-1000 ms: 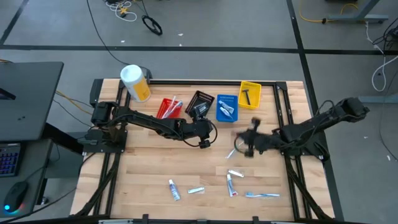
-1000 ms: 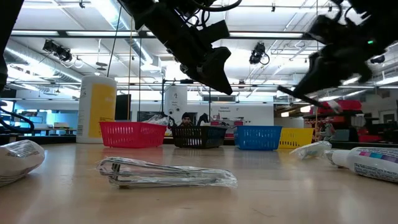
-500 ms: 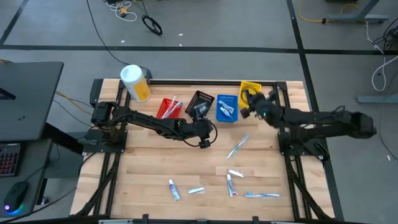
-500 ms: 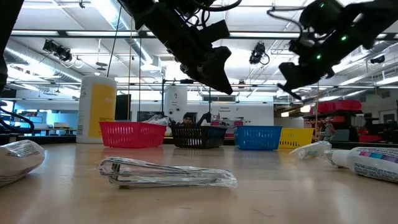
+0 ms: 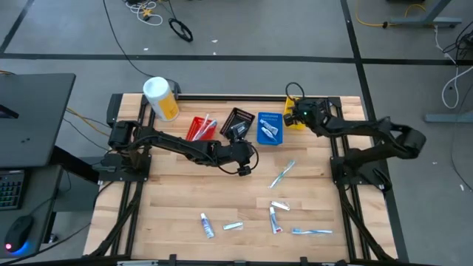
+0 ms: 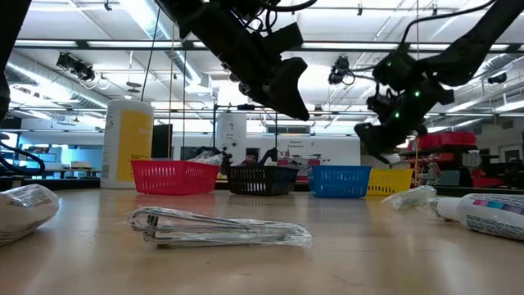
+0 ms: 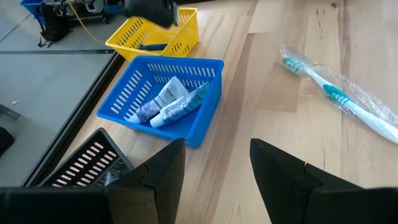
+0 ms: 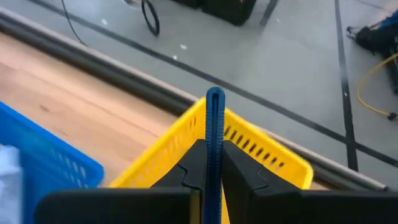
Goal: Pick & Place Travel size toiletries
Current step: Put the blue razor into the yellow bin, then put the green toothbrush into the red bin
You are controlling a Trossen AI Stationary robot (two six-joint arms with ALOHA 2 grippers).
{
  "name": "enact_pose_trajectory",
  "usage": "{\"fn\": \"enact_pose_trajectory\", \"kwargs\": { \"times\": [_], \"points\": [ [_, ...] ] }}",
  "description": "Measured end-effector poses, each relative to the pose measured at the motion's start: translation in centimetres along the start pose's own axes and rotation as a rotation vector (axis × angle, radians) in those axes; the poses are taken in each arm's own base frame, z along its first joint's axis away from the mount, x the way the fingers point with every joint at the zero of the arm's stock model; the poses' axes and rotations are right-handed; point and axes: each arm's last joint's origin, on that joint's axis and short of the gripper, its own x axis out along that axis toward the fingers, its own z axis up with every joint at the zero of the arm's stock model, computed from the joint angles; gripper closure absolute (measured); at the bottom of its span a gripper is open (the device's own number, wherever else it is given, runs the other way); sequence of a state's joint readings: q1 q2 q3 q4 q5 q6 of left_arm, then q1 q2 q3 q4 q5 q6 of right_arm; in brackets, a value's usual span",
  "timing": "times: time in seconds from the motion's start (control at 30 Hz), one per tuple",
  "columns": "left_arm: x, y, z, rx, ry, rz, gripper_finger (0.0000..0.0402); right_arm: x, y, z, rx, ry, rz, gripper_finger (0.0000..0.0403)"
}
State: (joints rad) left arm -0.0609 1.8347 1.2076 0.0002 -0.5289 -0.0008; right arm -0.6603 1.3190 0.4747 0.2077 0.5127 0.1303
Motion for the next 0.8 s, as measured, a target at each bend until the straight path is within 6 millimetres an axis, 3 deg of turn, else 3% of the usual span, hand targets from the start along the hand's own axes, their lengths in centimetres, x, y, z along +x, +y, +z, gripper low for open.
{"fn": "enact_pose_trajectory", "kwargs": {
  "times": [0.33,0.8],
  "points": [
    [0.0,0.0,0.0,0.004,0.001,0.0,0.0213,2.5,0.2,-1.0,-0.003,0.016,-0.033,0.036],
    [0.0,-0.1,0.0,0.005,0.001,-0.029,0.0213,3.4,-0.3,-1.7,0.009,0.082,0.03,0.0314]
  ]
}}
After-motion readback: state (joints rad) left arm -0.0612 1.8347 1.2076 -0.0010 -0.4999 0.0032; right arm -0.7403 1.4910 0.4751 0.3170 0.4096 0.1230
